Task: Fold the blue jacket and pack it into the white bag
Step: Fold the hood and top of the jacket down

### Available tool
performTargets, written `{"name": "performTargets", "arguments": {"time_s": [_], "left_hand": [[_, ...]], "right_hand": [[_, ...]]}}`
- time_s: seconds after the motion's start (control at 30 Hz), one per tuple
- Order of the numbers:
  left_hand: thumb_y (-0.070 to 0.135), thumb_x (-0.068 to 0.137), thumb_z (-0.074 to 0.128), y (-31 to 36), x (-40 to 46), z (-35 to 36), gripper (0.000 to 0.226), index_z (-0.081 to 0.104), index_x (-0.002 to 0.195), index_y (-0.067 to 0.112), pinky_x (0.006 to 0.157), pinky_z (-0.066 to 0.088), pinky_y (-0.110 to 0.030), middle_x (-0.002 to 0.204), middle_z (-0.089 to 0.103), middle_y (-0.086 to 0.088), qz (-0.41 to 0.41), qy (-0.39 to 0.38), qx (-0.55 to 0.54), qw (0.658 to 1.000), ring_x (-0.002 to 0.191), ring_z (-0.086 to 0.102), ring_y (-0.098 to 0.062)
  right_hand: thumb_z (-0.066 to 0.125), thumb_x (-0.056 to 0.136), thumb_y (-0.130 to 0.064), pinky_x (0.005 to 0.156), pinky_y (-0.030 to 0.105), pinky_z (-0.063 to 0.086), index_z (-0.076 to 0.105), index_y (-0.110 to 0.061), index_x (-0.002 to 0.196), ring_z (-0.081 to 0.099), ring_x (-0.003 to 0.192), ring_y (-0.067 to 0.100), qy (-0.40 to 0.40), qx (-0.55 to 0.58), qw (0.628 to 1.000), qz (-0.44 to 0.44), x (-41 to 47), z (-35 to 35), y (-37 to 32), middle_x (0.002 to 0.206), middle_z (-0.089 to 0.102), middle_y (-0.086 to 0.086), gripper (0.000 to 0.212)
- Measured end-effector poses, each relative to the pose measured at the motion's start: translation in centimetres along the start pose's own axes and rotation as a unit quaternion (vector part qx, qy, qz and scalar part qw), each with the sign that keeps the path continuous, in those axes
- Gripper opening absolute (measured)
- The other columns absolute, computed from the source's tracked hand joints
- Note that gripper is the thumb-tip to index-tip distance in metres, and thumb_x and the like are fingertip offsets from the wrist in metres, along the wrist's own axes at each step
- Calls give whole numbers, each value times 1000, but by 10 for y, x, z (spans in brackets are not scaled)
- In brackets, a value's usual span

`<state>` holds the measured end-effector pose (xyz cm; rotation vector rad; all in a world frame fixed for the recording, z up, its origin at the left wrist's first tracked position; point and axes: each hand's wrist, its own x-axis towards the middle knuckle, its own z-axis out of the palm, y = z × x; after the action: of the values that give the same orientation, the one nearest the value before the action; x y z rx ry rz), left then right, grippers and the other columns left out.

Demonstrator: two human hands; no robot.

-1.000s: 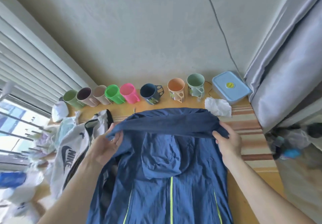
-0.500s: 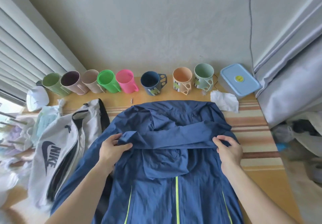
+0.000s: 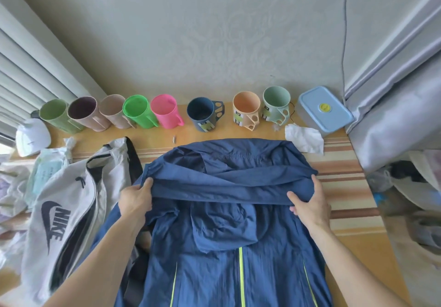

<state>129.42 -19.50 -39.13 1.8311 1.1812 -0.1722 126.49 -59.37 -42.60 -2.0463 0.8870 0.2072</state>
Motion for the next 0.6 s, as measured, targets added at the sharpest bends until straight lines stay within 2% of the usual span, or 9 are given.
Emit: {"name": "performTargets", "arguments": {"time_s": [0.07, 0.17, 0.23, 0.27, 0.33, 0.37, 0.43, 0.5, 0.6], "left_hand": [[42, 92, 62, -4, -1, -2, 48, 60, 68, 0, 74, 57, -47, 65, 65, -23, 36, 8, 96, 995, 64, 65, -39], [37, 92, 63, -12, -10, 3, 35, 61, 105, 4, 86, 49, -50, 103, 68, -19, 133, 77, 210, 966, 102, 62, -43], [28, 93, 65, -21, -14, 10, 45, 53, 130, 6, 97, 43, -53, 128, 59, -21, 317, 136, 270, 899, 120, 53, -43], [23, 96, 63, -26, -14, 14, 45, 53, 137, 7, 105, 41, -53, 139, 55, -21, 443, 129, 298, 836, 129, 49, -43], [17, 100, 56, -38, -13, 26, 47, 51, 146, 14, 117, 33, -54, 155, 45, -17, 601, 42, 353, 716, 145, 39, -40], [17, 100, 55, -42, -14, 32, 49, 48, 149, 18, 120, 30, -53, 160, 41, -15, 617, 8, 381, 689, 150, 34, -38], [16, 100, 56, -41, -13, 42, 52, 45, 150, 21, 123, 26, -52, 159, 43, -10, 581, -9, 403, 707, 152, 30, -37], [7, 94, 58, -32, -6, 46, 49, 51, 140, 21, 125, 21, -49, 138, 63, -7, 539, 0, 386, 749, 143, 43, -35], [-4, 83, 56, -13, 5, 38, 36, 51, 112, 17, 120, 28, -42, 86, 68, -2, 489, -1, 304, 817, 97, 64, -29]], "right_hand": [[70, 87, -42, 69, 42, 56, 36, -27, 148, 72, 62, 32, 77, -172, 982, -29, -14, -9, -4, 78, 74, 8, 72], [63, 95, -33, 53, 35, 43, 57, -14, 127, 66, 62, 35, 173, -259, 911, -270, -43, 2, -14, 67, 67, 7, 37], [56, 99, -29, 71, 42, 53, 62, -13, 124, 67, 92, 33, 123, -254, 862, -422, -46, 23, -17, 101, 71, 9, 30], [55, 100, -29, 90, 43, 52, 60, -13, 132, 61, 115, 35, 76, -272, 843, -457, -39, 36, -12, 126, 65, 12, 36], [57, 100, -30, 114, 46, 39, 47, -17, 150, 38, 146, 37, 6, -327, 824, -462, -23, 56, -4, 158, 40, 16, 52], [58, 99, -29, 117, 48, 35, 40, -19, 154, 31, 150, 36, -12, -345, 823, -451, -14, 63, -1, 163, 33, 16, 58], [64, 94, -19, 118, 51, 35, 38, -15, 154, 32, 150, 38, -22, -363, 828, -426, 1, 66, -3, 160, 37, 17, 66], [70, 83, 1, 115, 54, 39, 56, -7, 140, 46, 140, 41, -12, -371, 826, -424, 16, 60, -13, 142, 58, 18, 59], [63, 77, 12, 86, 51, 55, 71, -6, 90, 66, 92, 38, -15, -357, 857, -372, 36, 32, -43, 86, 72, 13, 23]]}}
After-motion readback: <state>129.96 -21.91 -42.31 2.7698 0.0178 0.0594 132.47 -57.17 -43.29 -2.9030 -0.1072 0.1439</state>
